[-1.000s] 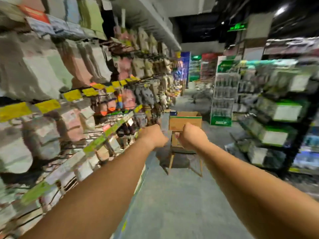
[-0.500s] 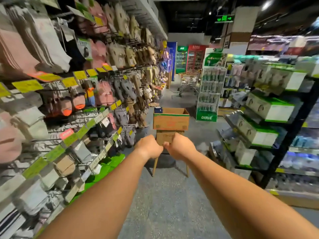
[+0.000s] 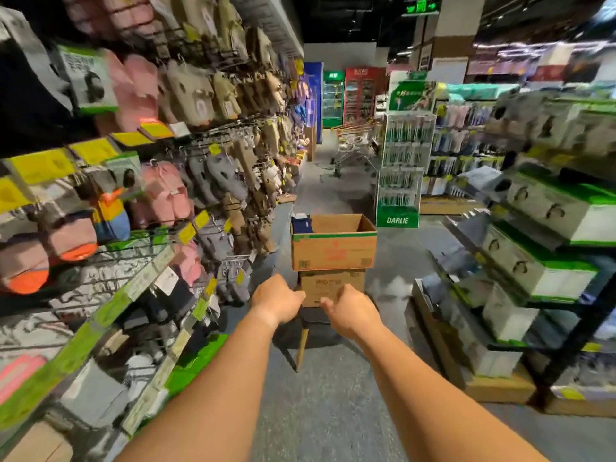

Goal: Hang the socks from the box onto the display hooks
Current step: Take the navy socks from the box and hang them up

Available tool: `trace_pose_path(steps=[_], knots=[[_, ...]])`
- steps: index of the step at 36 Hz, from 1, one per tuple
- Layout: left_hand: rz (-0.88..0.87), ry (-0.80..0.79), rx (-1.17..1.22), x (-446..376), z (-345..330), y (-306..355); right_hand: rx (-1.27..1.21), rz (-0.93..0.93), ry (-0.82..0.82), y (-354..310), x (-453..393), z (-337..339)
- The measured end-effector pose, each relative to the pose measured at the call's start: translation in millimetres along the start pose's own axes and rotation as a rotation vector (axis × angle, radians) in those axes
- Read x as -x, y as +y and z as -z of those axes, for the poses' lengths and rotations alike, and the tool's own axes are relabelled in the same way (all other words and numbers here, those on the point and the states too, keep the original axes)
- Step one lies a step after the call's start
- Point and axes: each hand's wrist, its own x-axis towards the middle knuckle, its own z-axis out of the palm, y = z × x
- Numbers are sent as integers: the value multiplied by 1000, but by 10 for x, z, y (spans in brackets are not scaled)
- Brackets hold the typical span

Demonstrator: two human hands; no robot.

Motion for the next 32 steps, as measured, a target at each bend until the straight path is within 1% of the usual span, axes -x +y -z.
trace_pose_path(steps=[9, 14, 20, 25, 32], knots=[[97, 9, 97, -1669, -407, 158, -63, 39, -59, -92, -1820, -98], [127, 26, 111, -2479, -463, 255, -153, 0, -86, -165, -2705, -68], [171, 34, 133, -3583, -590, 245, -174, -49, -140, -200, -3685, -217], [158, -15, 125, -4616, -720, 202, -154, -72, -141, -253, -4544, -346], [172, -82, 91, -5901, -709, 236, -146, -119, -148, -395, -5603, -426]])
